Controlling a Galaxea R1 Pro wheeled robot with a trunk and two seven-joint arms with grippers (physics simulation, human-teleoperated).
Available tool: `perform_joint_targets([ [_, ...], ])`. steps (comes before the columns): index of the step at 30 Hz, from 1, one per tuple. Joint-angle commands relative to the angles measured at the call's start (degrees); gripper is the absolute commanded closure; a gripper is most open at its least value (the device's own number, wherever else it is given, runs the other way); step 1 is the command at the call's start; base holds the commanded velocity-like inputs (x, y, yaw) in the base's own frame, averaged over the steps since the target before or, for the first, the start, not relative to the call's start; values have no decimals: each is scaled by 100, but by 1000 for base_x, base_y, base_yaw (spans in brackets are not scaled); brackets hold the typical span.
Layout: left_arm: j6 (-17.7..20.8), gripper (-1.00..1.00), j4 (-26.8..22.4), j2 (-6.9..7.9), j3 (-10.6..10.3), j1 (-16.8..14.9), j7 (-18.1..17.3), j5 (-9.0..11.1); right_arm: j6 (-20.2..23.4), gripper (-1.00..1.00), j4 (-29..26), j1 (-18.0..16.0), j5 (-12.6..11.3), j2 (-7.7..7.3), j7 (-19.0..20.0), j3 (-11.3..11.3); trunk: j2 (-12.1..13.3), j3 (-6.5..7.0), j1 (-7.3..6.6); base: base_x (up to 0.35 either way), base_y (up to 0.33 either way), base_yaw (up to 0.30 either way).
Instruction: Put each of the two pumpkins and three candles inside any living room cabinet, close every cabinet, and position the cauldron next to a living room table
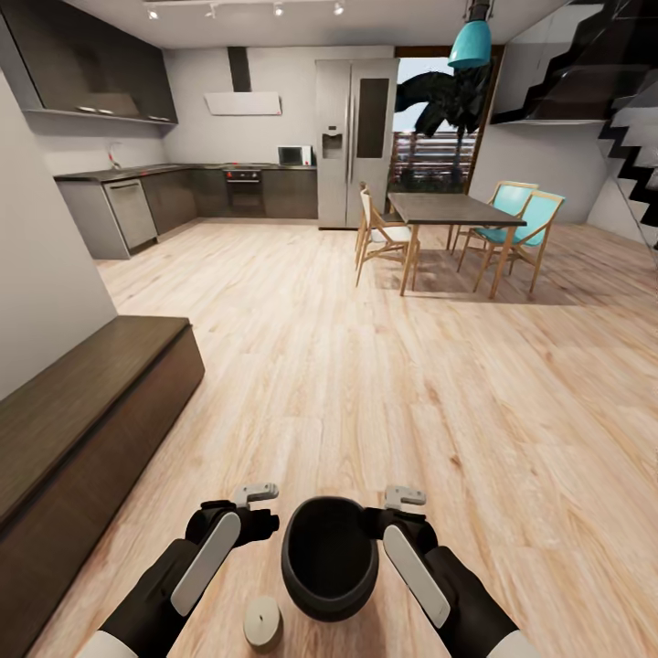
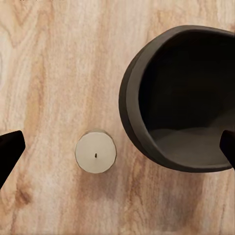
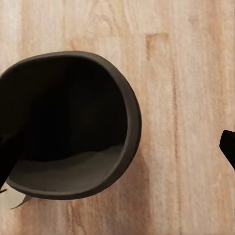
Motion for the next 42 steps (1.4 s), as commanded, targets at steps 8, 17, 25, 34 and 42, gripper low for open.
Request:
perform_joint_targets([
  [8,2,-100,-13,6,-17,-5,60,63,6,-100,-6,-4,-60,-6,-44,11,-2,-5,0,112,18,-159],
  [17,2,-100,-13,6,-15,-5,60,54,6,-100,-6,-3,-61,17,-36,11,-2,-5,0,91,2,-99],
  [25,2,-100,-12,6,-8,-5,60,49,-3,-100,-6,-4,-50,13,-40,20,-2,-5,0,91,38,-60],
  [34,2,-100,-12,6,-8,-5,60,54,-3,-100,-6,-4,-58,1,-36,19,-2,-5,0,4,26,204],
  [42,2,-100,-9,6,-15,-5,60,61,-3,-100,-6,-4,-61,-13,-30,18,-2,-5,0,97,6,163],
])
